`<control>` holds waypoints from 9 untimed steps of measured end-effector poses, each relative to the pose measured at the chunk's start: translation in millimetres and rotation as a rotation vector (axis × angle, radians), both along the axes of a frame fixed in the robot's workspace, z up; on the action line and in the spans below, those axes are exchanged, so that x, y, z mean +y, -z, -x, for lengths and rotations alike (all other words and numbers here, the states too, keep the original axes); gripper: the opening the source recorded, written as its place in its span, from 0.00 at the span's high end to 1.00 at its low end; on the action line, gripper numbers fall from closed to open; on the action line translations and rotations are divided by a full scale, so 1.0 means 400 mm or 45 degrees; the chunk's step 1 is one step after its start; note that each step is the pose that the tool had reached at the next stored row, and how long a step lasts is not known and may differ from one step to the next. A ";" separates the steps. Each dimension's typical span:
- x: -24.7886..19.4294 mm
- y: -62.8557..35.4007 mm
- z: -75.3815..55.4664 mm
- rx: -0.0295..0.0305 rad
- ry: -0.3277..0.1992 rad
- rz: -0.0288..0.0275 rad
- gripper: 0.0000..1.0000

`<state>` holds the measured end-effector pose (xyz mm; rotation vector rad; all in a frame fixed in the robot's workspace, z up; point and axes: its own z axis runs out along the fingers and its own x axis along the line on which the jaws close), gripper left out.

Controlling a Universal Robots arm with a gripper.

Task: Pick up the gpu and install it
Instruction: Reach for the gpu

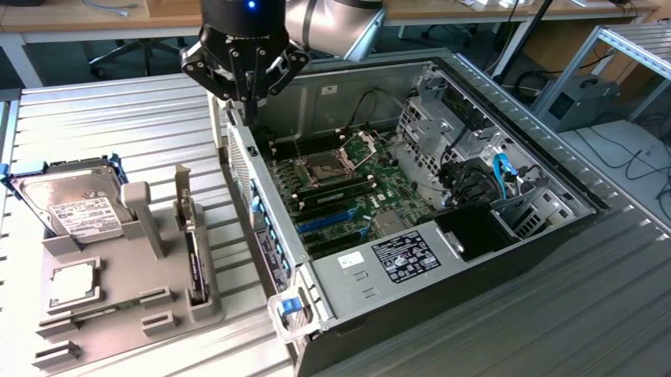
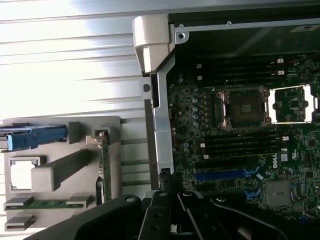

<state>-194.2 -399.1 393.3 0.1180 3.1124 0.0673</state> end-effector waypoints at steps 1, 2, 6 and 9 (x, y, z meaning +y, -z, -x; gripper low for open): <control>0.000 0.000 0.003 0.0000 0.000 -0.0001 0.88; 0.000 0.000 0.005 0.0000 0.000 0.0000 0.88; 0.000 0.000 0.018 0.0000 0.000 -0.0001 0.88; 0.000 0.000 0.025 0.0000 0.000 0.0000 0.88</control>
